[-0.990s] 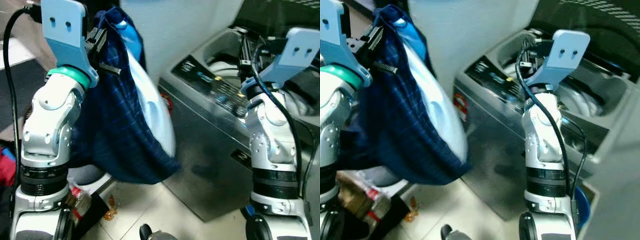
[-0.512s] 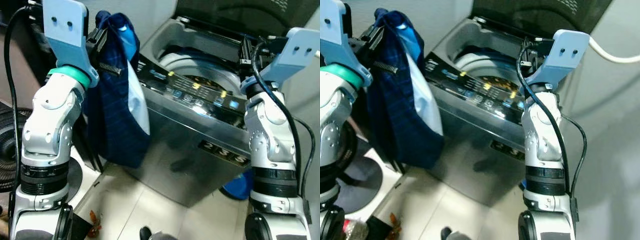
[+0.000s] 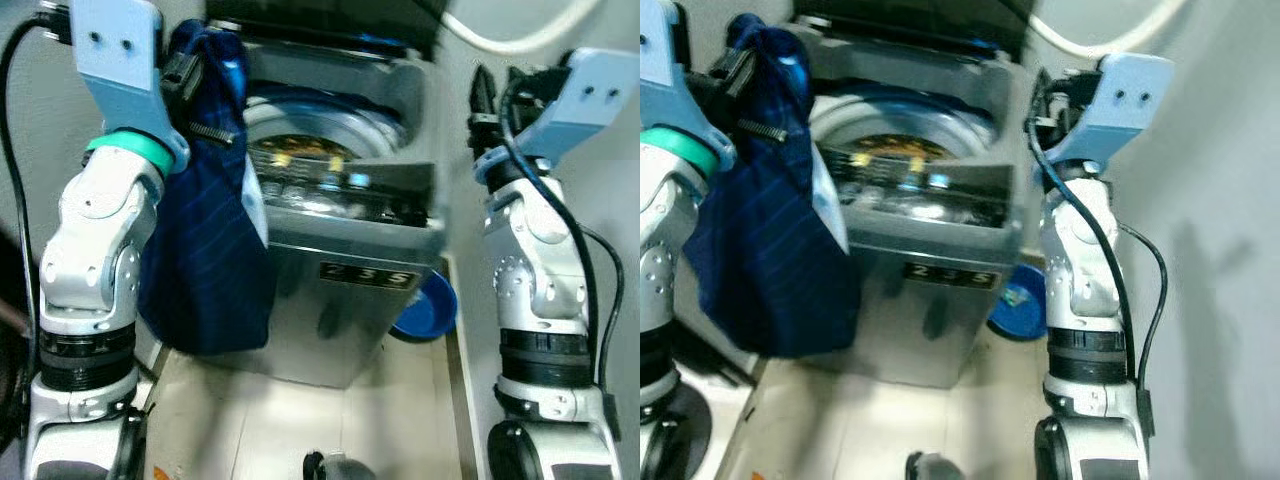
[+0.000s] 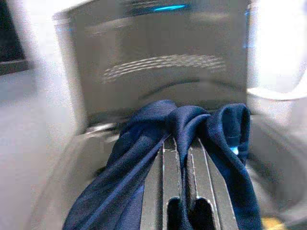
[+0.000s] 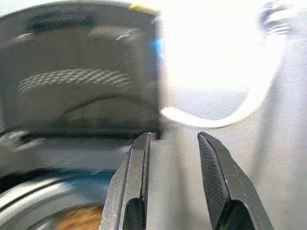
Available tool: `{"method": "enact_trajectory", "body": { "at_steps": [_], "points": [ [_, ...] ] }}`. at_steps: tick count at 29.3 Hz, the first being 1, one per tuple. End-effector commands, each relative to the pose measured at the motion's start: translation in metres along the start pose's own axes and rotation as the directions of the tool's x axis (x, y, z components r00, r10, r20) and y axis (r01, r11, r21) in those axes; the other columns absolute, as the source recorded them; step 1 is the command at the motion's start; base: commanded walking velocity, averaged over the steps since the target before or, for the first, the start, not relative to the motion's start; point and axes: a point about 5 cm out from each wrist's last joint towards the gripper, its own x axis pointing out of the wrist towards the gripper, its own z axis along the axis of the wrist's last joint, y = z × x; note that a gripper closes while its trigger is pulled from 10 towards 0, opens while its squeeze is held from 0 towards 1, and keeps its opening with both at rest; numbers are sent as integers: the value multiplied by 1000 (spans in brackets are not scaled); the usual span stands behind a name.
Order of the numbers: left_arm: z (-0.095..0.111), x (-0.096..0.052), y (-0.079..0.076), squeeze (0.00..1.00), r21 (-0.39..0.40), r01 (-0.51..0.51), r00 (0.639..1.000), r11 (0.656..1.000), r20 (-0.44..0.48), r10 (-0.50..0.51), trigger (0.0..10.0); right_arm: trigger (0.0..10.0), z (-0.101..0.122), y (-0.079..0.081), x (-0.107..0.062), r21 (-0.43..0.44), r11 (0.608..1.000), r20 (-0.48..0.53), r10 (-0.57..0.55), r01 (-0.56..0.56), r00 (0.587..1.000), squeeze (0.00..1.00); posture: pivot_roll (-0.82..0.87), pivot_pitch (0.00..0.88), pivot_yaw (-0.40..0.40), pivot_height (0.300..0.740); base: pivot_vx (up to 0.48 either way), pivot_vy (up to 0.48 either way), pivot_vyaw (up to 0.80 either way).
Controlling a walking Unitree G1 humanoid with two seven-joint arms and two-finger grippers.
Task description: Clothes washing
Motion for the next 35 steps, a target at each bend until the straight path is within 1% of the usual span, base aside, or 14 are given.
{"method": "enact_trajectory", "body": {
  "at_steps": [1, 6, 8, 10, 14, 28, 30, 34, 35],
  "points": [
    [8, 0, 1, 0, 10, -3, 999, 1000, 42, 2, 10000, 10000, 2, 1, 0, 10, 1000, 8, 0, 0, 1000, 0, 46, 69, -10, 740, 0, 0, -800],
    [7, 0, 2, 0, 19, -23, 999, 1000, 43, 22, 10000, 10000, 1, 1, 0, 9, 1000, 7, 3, -3, 1000, 0, 45, 69, -13, 740, 0, 0, -800],
    [9, 1, 3, 0, 31, -36, 997, 999, 66, 34, 10000, 10000, 1, 2, 0, -13, 1000, 12, 16, -16, 1000, 0, 45, 67, -14, 740, 0, 0, 0],
    [11, 1, 4, 0, 57, -59, 995, 997, 82, 54, 10000, 10000, 1, 3, 0, -16, 1000, 13, 23, -23, 1000, 0, 45, 70, -15, 740, 274, 0, 0],
    [10, 2, 5, 0, 53, -90, 993, 995, 84, 85, 10000, 10000, 0, 6, 0, -20, 999, 11, 36, -36, 999, 0, 43, 69, -17, 740, 429, 0, 0],
    [9, 2, 5, 0, 65, -96, 992, 993, 88, 90, 10000, 10000, -1, 7, 0, -22, 999, 8, 45, -44, 999, 0, 46, 64, -22, 740, 429, 0, 0],
    [9, 2, 5, 0, 67, -97, 992, 993, 86, 91, 10000, 10000, -1, 7, 0, -22, 999, 7, 45, -44, 999, 0, 47, 62, -22, 740, 296, 0, 0],
    [7, 2, 5, 0, 53, -97, 993, 994, 72, 93, 10000, 10000, -1, 6, 0, -23, 999, 8, 46, -45, 999, 0, 46, 57, -23, 740, 0, 0, 0],
    [8, 2, 4, 0, 57, -84, 994, 995, 75, 80, 10000, 10000, -1, 6, 0, -23, 999, 9, 46, -45, 999, 0, 47, 55, -24, 740, 0, 0, 0]
  ]
}}
